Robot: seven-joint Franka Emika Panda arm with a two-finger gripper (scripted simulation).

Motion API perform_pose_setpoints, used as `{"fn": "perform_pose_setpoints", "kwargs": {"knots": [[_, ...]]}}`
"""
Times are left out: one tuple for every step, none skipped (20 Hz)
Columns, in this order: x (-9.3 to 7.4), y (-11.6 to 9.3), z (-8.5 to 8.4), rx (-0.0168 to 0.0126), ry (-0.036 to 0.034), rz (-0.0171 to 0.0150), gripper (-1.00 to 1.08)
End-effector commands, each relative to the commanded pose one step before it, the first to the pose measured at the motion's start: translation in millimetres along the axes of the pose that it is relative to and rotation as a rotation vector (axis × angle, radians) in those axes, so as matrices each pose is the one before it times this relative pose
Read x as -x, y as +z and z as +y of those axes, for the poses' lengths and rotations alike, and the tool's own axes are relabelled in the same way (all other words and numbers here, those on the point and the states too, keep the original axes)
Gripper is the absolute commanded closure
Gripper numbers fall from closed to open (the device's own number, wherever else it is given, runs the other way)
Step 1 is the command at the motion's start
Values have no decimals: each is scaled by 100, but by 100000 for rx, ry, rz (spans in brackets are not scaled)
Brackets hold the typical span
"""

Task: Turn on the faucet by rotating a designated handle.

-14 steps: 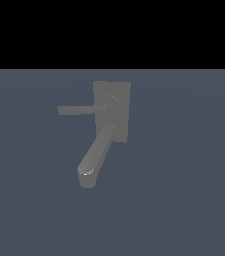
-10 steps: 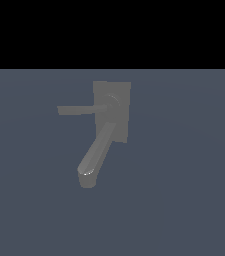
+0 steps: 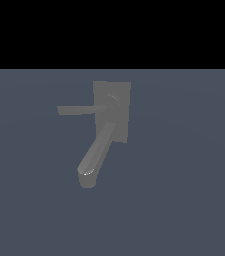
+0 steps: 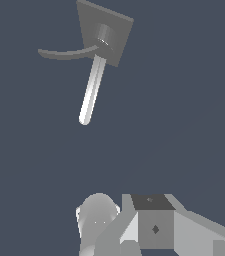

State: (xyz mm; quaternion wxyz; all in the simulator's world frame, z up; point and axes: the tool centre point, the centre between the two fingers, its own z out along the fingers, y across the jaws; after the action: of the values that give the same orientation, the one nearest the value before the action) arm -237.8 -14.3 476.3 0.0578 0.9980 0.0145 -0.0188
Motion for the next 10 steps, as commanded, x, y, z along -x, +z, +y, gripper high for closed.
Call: {"fn": "perform_pose_setpoints", "kwargs": {"knots": [[-384, 617, 483, 4138, -1416, -1860, 108], [-184, 283, 218, 1958, -697, -855, 108], [-198, 298, 226, 2091, -767, -909, 108], [-213, 313, 234, 2225, -842, -961, 108], [-228, 327, 241, 2354, -919, -1009, 108], [-242, 338, 246, 2477, -998, -1053, 108], [-258, 348, 249, 2599, -1082, -1094, 108], [-269, 350, 246, 2668, -1146, -1111, 108], [-272, 342, 237, 2665, -1181, -1097, 108], [-276, 334, 228, 2662, -1214, -1081, 108]]}}
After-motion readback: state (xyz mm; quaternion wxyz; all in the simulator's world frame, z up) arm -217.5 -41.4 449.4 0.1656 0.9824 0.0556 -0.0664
